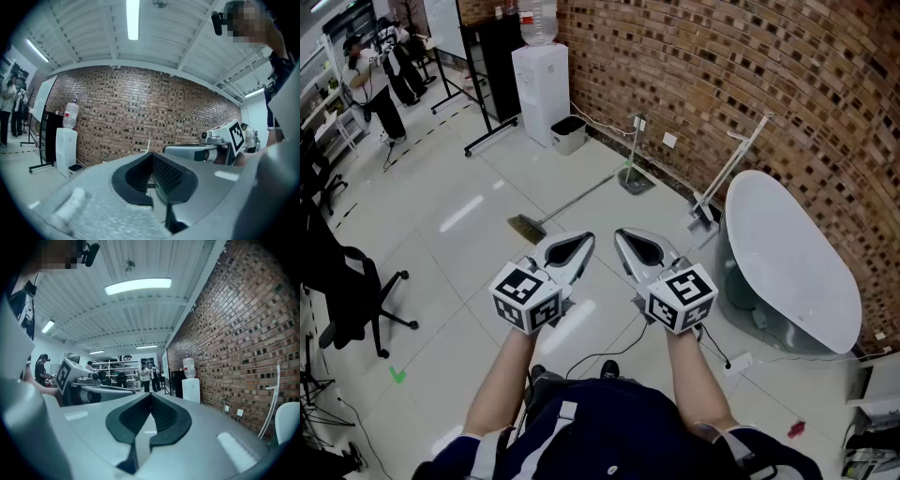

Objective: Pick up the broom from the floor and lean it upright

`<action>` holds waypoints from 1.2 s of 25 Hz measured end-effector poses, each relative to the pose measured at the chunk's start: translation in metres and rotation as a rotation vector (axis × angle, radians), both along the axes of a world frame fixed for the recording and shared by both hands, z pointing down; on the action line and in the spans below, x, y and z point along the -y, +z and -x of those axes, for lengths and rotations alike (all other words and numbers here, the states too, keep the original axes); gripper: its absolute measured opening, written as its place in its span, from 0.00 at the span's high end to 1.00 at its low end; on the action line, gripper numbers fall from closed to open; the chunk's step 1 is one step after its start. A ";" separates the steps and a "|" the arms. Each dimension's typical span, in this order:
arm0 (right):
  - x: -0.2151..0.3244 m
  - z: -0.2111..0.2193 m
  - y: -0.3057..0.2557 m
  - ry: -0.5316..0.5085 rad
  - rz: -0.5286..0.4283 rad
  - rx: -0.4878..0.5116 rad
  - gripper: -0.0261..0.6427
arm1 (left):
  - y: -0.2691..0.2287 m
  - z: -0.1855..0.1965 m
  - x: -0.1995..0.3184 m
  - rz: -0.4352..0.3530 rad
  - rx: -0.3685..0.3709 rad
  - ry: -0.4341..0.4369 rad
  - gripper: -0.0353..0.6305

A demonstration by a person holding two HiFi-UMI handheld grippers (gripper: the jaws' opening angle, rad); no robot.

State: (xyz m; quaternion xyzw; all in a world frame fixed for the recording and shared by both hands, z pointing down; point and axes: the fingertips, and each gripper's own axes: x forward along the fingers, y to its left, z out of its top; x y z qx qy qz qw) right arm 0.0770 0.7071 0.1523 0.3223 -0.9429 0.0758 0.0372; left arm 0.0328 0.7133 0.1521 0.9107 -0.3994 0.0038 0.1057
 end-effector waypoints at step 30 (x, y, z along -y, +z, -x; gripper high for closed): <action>0.238 0.099 0.060 0.216 0.134 -0.079 0.95 | 0.061 0.111 0.245 0.113 -0.040 0.193 0.95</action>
